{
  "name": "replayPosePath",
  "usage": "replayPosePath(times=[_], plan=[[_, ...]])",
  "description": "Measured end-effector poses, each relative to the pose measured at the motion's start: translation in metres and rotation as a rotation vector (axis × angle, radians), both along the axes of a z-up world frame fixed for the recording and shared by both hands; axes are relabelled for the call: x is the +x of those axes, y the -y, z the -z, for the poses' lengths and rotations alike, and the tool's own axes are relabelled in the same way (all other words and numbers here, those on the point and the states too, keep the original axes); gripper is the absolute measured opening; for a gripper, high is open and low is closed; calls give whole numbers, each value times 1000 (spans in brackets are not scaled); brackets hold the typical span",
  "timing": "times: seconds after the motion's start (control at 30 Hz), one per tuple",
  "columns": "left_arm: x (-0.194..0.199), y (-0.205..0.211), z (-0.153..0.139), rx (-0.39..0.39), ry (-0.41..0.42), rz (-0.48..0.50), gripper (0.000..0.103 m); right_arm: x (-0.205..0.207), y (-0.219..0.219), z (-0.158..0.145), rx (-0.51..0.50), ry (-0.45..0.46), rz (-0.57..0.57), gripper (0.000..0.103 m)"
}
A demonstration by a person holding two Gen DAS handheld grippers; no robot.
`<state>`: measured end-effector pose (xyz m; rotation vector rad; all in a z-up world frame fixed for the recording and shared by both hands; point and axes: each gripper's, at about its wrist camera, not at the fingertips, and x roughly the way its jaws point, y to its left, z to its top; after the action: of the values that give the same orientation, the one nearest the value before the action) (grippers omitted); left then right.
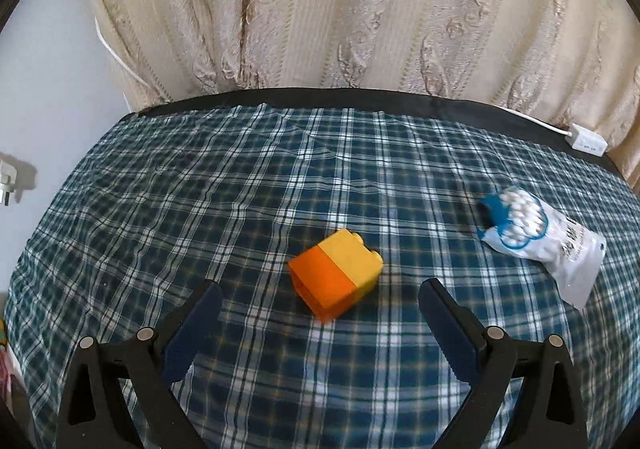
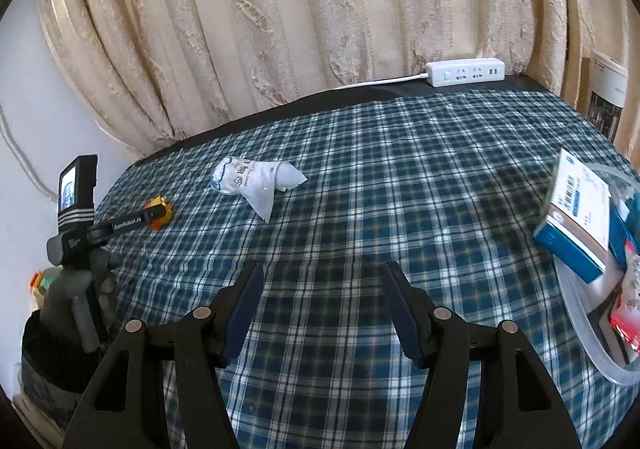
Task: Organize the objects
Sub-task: 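Move both open tools back toward the toy block and cotton-swab bag, then grasp the orange-yellow block with the left tool while the right tool approaches the swab bag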
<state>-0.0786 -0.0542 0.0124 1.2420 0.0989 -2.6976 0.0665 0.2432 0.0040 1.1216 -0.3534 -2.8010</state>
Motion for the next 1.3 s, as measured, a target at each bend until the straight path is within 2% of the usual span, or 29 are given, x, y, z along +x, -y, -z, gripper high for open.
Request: replayPosePath(times=[0.2, 0.27, 0.4, 0.57, 0.63, 0.87, 1.17, 1.3], plan=[[-7, 7, 6, 27, 13, -19, 97, -15, 16, 4, 24, 24, -57, 62], [-10, 7, 9, 40, 30, -14, 87, -22, 20, 5, 22, 34, -73, 62], [-15, 4, 12, 45, 45, 4, 76, -35, 27, 4, 44, 32, -93, 62], [-18, 5, 13, 65, 49, 9, 56, -54, 39, 5, 74, 33, -129, 62], [-18, 7, 12, 70, 47, 9, 52, -64, 45, 6, 89, 32, -146, 63], [-14, 9, 8, 94, 38, 7, 52, -97, 70, 6, 120, 4, -220, 63], [-3, -1, -9, 41, -17, 21, 52, -144, 100, 3, 210, -64, -292, 63], [-1, -8, -13, 32, -27, 41, 52, -162, 101, 5, 197, -74, -316, 63]])
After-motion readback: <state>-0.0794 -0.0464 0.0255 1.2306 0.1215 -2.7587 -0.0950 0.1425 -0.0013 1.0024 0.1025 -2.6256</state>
